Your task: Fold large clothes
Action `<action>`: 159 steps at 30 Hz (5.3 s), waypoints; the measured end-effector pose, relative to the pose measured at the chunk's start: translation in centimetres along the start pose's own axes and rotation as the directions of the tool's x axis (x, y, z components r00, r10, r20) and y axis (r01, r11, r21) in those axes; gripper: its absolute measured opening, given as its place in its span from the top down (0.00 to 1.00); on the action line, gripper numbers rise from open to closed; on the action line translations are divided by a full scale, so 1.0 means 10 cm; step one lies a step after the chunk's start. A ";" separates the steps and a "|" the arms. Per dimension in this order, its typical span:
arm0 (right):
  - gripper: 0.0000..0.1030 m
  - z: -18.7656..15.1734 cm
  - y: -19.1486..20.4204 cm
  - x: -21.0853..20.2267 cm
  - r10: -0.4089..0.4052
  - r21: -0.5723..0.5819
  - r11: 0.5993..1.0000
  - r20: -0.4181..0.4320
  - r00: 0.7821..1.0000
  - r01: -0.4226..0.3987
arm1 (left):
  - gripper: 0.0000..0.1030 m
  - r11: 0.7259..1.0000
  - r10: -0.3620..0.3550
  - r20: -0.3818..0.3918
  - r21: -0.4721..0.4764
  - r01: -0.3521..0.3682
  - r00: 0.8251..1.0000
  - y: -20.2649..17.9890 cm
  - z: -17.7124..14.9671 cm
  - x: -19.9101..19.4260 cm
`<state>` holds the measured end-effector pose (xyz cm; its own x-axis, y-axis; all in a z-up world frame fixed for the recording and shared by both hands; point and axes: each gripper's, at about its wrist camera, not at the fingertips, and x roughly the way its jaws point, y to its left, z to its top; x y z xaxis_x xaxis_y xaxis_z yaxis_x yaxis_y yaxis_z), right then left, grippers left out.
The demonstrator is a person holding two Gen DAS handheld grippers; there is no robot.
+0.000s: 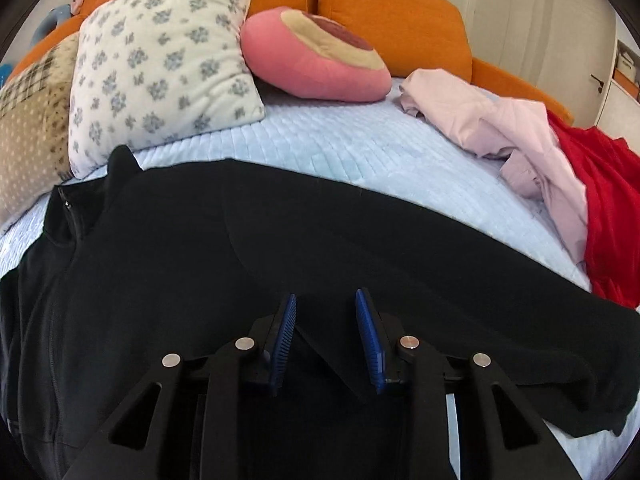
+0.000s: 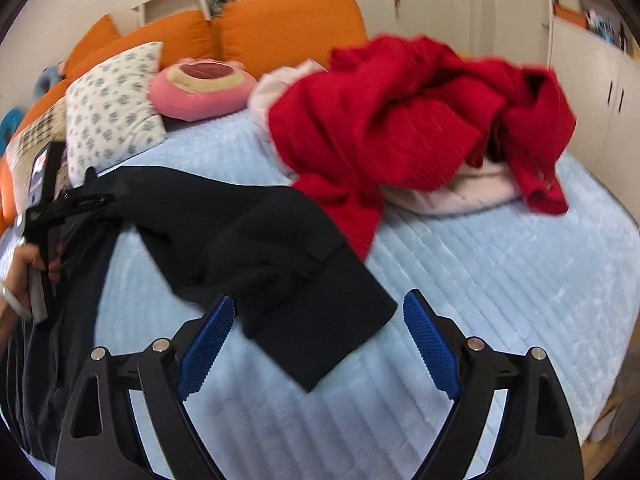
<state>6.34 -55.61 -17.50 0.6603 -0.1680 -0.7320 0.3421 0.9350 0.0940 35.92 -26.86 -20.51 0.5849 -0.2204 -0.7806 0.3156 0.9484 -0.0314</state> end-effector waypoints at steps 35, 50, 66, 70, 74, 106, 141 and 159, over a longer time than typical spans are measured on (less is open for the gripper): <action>0.90 2.08 0.80 -0.42 0.070 -0.172 0.985 0.224 0.972 -0.031 | 0.73 0.990 -0.047 0.033 -0.134 0.051 0.998 0.10 -0.15 -0.09; 0.90 2.98 1.80 0.13 0.008 -0.256 0.966 0.102 0.995 0.019 | 0.75 0.999 -0.005 -0.050 -0.036 0.003 0.999 -0.27 -0.07 0.16; 0.90 2.63 4.85 -0.30 0.285 -0.549 0.801 0.002 0.958 -0.237 | 0.71 0.974 -0.105 -0.007 -0.202 0.101 0.994 0.68 -0.90 -0.96; 0.90 2.21 5.73 -0.21 0.326 -0.614 0.726 -0.089 0.941 -0.309 | 0.71 0.970 -0.131 -0.055 -0.214 0.117 0.990 0.82 -1.17 -0.94; 0.90 1.63 6.54 -0.05 0.328 -0.672 0.643 -0.192 0.925 -0.367 | 0.71 0.976 -0.120 -0.059 -0.191 0.107 0.991 0.79 -1.33 -0.87; 0.05 0.40 6.88 -0.04 0.176 -0.864 0.417 -0.227 0.958 -0.282 | 0.45 0.944 -0.203 -0.027 -0.269 0.189 0.979 1.43 -1.29 -1.26; 0.91 0.72 4.50 1.59 0.029 -0.721 0.688 -0.087 0.996 -0.082 | 0.17 0.807 0.147 -0.083 -0.566 -0.168 0.986 3.42 -1.07 -0.99; 0.89 0.71 3.56 1.79 -0.048 -0.633 0.774 -0.065 0.997 -0.004 | 0.15 0.856 0.242 -0.185 -0.422 -0.300 0.952 3.22 -0.89 -0.38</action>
<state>35.05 -27.55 -22.51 0.5979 -0.1919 -0.7783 -0.1614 0.9222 -0.3514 37.19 6.55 -24.13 0.4951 0.0622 -0.8666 -0.2204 0.9738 -0.0560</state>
